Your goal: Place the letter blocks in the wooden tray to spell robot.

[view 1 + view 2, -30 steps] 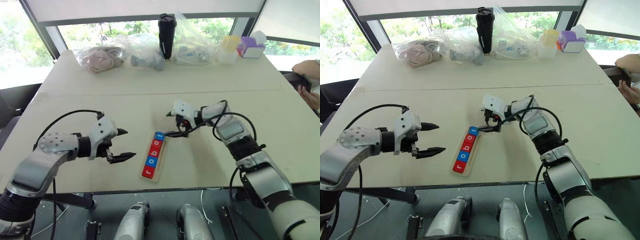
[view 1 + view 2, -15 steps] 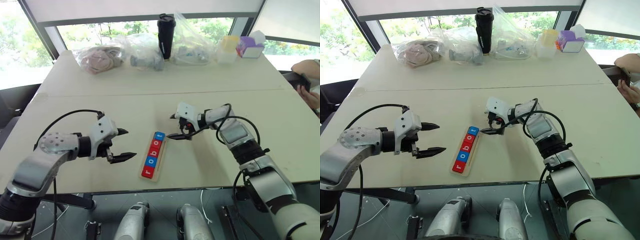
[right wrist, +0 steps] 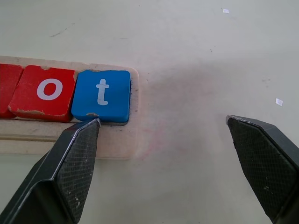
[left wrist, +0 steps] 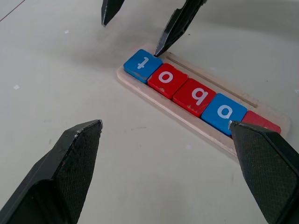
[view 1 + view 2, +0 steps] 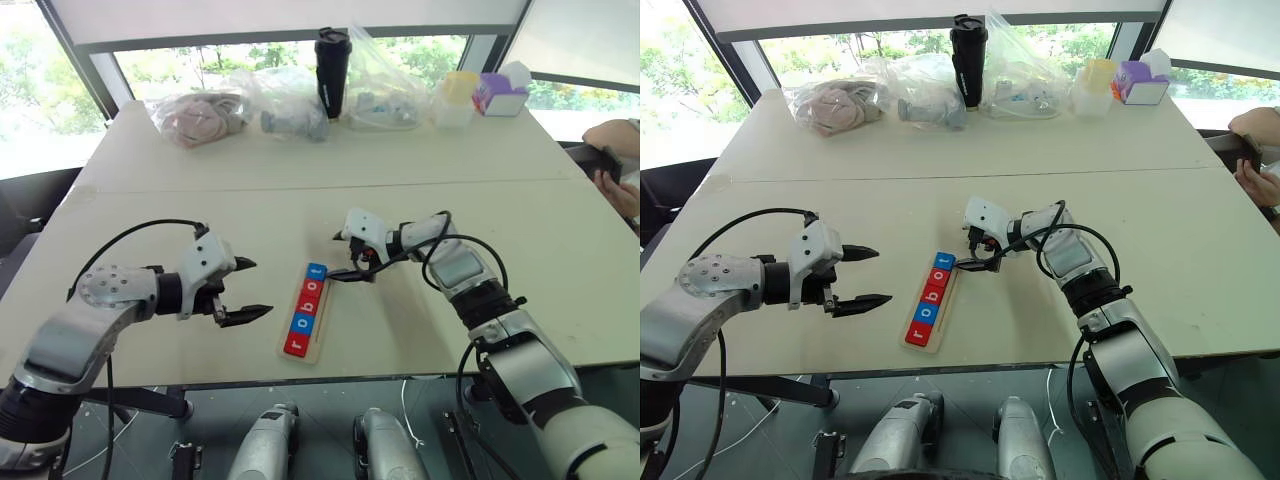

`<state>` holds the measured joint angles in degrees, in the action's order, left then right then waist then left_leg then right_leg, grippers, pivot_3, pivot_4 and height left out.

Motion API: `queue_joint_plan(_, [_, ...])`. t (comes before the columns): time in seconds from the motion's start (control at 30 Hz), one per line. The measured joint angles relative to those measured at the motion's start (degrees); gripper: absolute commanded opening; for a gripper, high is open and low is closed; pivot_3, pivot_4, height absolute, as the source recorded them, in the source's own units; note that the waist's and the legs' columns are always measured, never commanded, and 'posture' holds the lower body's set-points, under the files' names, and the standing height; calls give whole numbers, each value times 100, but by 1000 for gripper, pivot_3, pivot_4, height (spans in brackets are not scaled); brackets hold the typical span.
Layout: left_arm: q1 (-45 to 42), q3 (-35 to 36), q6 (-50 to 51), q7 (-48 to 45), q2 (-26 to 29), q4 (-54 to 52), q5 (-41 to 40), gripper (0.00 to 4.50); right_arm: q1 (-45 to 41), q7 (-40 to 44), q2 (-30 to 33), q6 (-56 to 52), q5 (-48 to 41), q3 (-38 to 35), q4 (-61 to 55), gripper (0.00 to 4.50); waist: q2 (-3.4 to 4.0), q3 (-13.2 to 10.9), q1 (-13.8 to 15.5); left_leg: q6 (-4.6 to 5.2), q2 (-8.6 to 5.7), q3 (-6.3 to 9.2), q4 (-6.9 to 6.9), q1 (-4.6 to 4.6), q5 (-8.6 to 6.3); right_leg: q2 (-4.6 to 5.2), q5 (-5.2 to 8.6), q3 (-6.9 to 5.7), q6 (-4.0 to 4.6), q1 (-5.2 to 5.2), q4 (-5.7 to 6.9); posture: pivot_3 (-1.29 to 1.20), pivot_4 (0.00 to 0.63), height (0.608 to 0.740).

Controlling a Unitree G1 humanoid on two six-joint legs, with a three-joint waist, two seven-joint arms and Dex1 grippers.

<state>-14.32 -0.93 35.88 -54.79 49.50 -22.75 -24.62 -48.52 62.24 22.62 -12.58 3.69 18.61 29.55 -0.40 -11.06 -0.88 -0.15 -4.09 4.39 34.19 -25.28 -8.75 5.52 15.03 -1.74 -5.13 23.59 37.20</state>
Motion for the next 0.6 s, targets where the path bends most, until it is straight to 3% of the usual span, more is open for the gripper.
queue_joint_plan(0.13, [7,68,199,-16,-4,-16,-234,4500,18,-3,258,-68,23,-18,-229,4468,0,0,15,0,-1,0,1,-1,0,1,0,0,0,1,-1,0,150,740])
queue_joint_plan(0.27, [131,390,333,13,-1,-131,-451,4500,199,-17,652,-588,-156,-377,-1286,4468,0,0,14,0,0,1,-2,-2,-1,4,0,4,0,2,0,0,150,740])
queue_joint_plan(0.6, [1189,1206,428,17,122,-261,-820,4500,2395,-253,1679,-3351,-1391,-1570,-5077,4468,0,0,33,-11,1,4,-4,-6,-9,30,15,6,25,4,-6,0,150,740])
